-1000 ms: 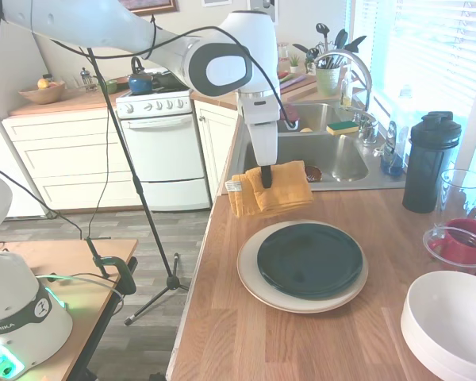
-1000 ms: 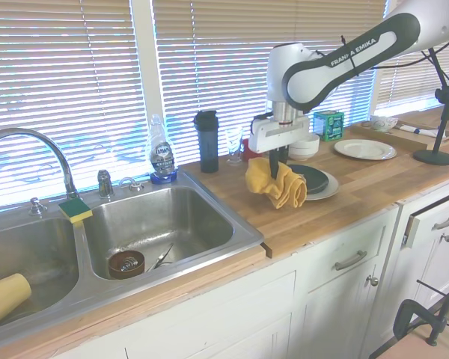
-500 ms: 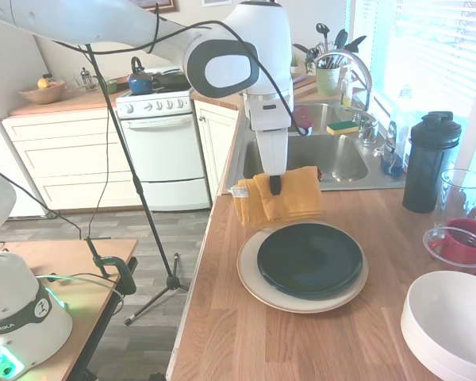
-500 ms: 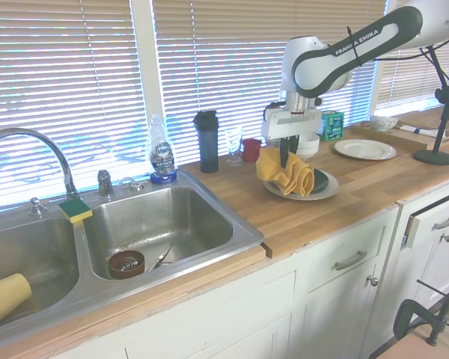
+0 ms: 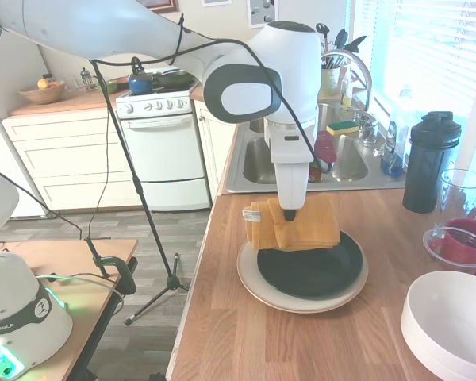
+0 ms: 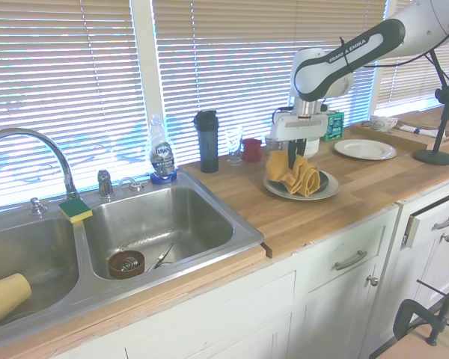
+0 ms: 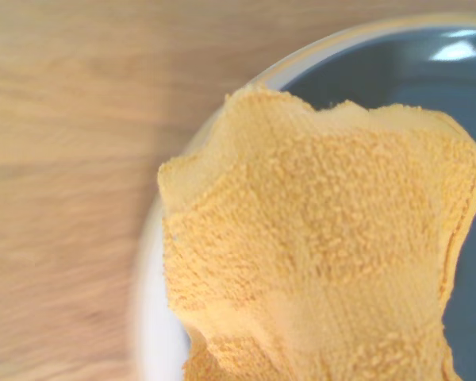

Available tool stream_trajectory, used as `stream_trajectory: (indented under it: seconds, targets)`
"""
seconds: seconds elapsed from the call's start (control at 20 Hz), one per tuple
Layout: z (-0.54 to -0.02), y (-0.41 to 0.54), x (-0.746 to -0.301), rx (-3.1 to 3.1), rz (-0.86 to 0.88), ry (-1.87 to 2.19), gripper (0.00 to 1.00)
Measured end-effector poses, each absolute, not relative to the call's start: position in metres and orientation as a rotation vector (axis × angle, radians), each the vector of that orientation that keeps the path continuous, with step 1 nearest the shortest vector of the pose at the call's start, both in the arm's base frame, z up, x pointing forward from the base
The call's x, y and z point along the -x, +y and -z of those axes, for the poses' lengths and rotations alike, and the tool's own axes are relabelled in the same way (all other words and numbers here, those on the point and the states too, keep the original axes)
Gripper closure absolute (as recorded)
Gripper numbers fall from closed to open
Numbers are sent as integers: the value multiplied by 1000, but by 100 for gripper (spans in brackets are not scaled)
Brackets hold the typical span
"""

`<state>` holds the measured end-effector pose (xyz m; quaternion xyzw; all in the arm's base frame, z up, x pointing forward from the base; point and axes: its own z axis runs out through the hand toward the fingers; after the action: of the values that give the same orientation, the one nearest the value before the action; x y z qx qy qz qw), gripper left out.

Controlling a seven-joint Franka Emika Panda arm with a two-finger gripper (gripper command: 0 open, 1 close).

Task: Wipe the blue plate in counterclockwise motion

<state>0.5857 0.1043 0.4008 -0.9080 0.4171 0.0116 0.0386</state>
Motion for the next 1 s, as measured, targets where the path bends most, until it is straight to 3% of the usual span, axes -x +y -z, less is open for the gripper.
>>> stream_trajectory:
  seconds: [0.45,1.0]
  targets:
    - [-386,55,-598,2738,-81,1335,100]
    - [-362,82,-629,2774,-144,1301,100]
